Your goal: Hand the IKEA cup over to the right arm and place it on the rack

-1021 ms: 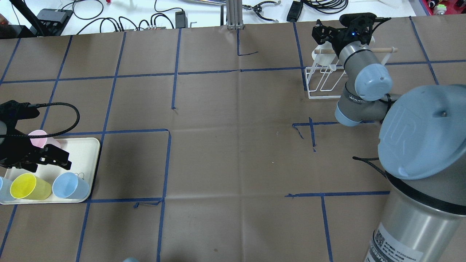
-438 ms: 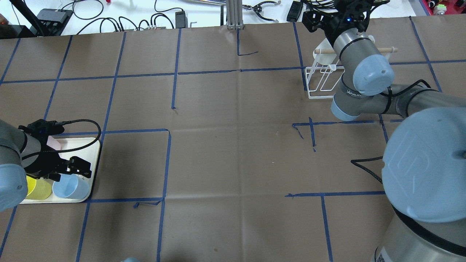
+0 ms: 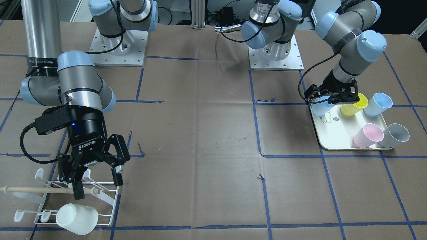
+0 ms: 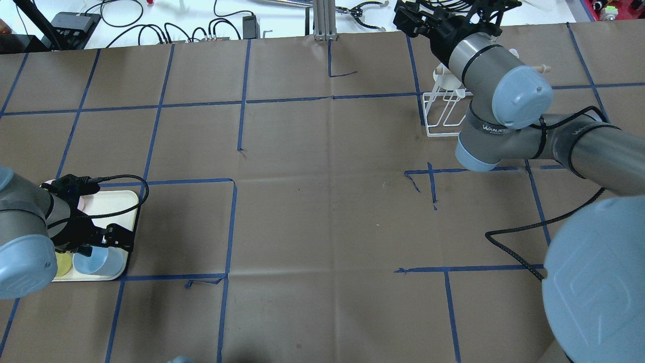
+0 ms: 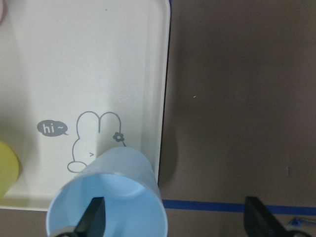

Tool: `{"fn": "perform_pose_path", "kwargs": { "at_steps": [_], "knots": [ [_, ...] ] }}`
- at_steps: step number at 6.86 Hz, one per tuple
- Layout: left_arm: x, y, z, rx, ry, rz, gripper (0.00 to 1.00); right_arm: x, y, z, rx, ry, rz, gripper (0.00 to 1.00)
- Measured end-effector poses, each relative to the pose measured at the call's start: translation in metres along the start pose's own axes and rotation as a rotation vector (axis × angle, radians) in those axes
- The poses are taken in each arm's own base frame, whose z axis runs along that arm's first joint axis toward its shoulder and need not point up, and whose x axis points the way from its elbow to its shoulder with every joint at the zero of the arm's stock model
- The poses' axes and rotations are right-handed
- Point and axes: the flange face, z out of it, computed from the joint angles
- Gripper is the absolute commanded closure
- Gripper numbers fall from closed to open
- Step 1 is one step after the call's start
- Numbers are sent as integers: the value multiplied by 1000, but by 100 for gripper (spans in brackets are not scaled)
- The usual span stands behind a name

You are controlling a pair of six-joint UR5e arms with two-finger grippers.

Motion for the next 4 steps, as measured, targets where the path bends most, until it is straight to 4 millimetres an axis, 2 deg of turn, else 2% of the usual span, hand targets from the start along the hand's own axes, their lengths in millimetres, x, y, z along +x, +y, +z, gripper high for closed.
{"fn": "perform_pose_path", "kwargs": {
  "at_steps": [2,3,4],
  "knots": [
    [-3,2,1,-16,-24,-2,67,-32,10,-18,-65,-51,230,0],
    [-3,2,2,-23,-25,-10,91,-45,21,-25,-93,-66,343,0],
    [-3,2,3,-29,-23,-22,100,-59,32,-28,-122,-81,472,0]
  ]
}}
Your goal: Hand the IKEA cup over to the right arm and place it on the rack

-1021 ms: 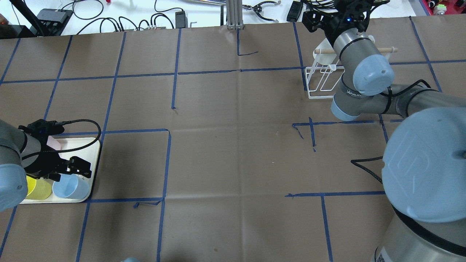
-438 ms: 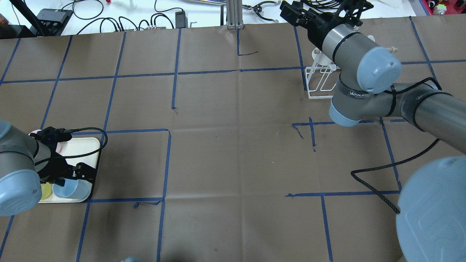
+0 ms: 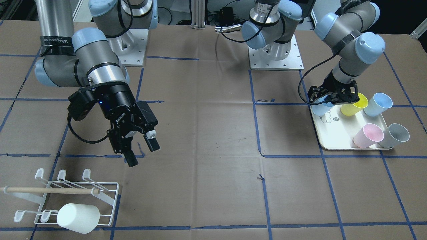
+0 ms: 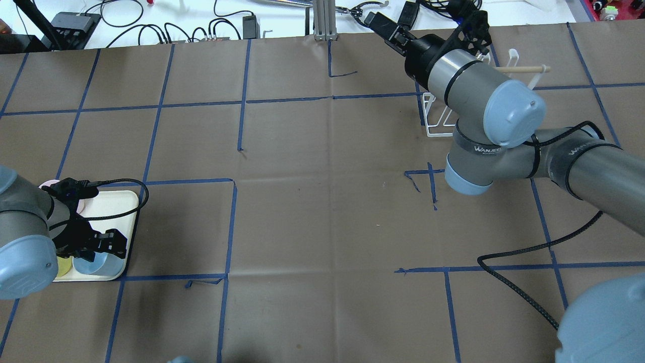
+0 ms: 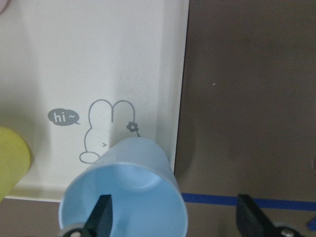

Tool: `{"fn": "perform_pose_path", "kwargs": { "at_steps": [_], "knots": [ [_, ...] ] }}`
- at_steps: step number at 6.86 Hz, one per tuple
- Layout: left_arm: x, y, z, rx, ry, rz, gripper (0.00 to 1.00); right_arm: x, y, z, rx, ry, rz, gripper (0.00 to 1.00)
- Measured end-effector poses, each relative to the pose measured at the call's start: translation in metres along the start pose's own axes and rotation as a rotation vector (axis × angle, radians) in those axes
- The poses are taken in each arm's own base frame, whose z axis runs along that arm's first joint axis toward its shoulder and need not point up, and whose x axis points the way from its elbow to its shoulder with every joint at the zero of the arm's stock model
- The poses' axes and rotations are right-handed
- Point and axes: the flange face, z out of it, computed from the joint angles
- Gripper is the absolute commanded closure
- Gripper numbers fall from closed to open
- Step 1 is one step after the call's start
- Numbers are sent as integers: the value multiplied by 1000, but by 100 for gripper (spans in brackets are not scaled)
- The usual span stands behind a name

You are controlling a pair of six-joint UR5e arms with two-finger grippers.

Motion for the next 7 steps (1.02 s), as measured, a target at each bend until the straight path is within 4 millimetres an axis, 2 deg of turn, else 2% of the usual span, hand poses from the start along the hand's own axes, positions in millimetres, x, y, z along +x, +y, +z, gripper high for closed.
{"fn": "perform_pose_path", "kwargs": {
  "at_steps": [2,4,5,6,7],
  "knots": [
    [0,0,1,-3,1,-9,100,-18,30,2,-42,-26,310,0],
    [0,0,-7,10,-6,-10,100,-31,45,0,-50,-59,528,0],
    [0,-2,-17,22,-12,-9,100,-35,51,0,-45,-64,559,0],
    [-2,-6,-35,35,-16,-6,100,-37,57,0,-40,-65,568,0],
    [-4,-13,-62,37,-12,-3,100,-37,62,0,-39,-62,571,0]
  ]
}}
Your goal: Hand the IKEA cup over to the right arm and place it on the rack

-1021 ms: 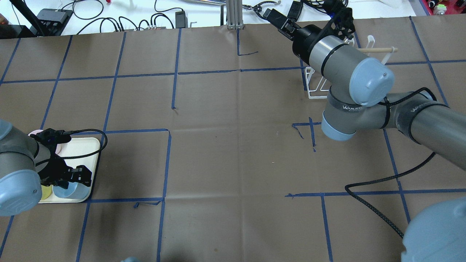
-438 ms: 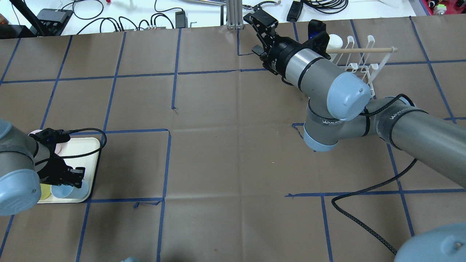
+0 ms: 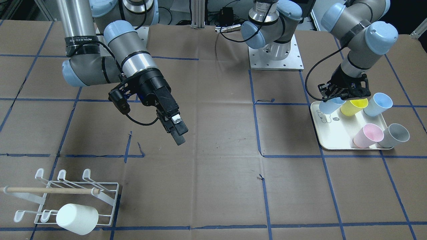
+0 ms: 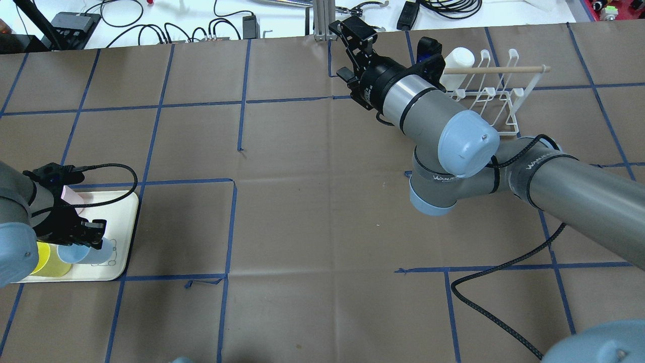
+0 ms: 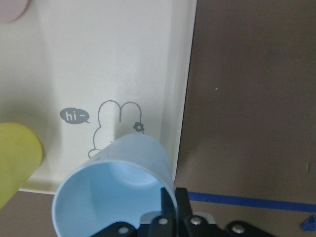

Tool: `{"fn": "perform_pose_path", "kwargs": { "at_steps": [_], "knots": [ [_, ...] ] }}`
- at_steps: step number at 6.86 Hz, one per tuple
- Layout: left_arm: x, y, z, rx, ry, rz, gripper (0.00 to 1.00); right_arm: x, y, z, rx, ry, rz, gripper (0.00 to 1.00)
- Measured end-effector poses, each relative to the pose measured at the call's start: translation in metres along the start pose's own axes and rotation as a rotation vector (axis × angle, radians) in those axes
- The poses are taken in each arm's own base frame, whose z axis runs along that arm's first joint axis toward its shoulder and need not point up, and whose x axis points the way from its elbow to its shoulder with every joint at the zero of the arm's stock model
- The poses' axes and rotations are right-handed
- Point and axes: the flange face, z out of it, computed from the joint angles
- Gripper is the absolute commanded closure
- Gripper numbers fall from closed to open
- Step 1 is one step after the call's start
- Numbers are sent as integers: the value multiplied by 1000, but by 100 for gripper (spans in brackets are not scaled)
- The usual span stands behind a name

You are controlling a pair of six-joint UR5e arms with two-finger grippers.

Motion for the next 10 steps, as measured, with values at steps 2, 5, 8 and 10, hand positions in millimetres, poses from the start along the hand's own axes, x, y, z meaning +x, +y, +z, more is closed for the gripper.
{"fn": "perform_pose_path", "kwargs": {
  "at_steps": [2,5,8,10],
  "knots": [
    [-6,-24,-87,-14,14,12,100,9,3,-2,-2,20,10,0],
    [-6,-72,-203,-18,17,50,100,11,5,-4,-8,26,12,0],
    [33,-137,-241,94,104,111,100,11,6,-5,-12,22,11,0],
    [83,-160,-247,271,236,204,100,10,6,-5,-12,21,11,0]
  ]
}}
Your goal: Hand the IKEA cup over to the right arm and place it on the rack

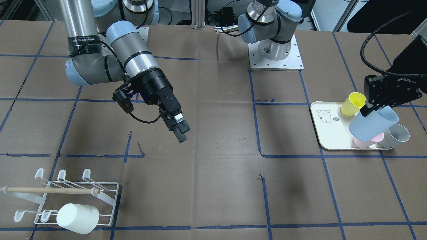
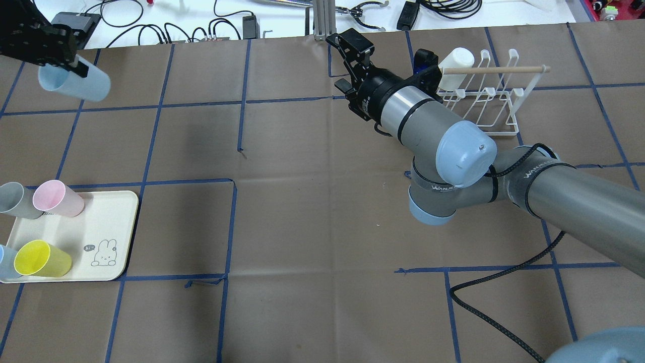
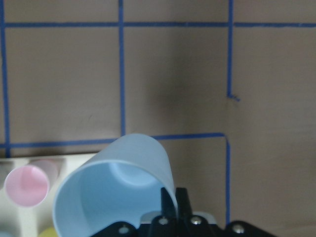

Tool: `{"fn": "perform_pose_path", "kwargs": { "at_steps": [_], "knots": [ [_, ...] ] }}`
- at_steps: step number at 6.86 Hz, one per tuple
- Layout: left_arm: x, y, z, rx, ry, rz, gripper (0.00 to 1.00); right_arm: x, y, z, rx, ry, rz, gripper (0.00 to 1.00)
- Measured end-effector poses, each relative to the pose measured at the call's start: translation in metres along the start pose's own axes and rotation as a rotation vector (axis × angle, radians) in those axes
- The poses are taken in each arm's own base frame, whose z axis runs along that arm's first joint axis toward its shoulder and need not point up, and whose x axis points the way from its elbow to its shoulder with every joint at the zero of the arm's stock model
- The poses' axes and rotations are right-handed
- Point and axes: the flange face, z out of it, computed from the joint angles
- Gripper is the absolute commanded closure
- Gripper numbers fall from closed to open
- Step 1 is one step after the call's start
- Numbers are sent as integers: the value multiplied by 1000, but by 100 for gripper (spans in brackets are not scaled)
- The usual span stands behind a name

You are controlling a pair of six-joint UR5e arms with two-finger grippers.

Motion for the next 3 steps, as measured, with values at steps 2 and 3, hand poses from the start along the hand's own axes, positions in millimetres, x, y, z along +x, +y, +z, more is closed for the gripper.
{"fn": "perform_pose_path", "kwargs": {
  "at_steps": [2,3],
  "knots": [
    [45,-12,35,202,69,175,100,0,0,0,5,2,0,0],
    [57,-8,56,299,100,234,100,-1,-1,-1,10,3,1,0]
  ]
}}
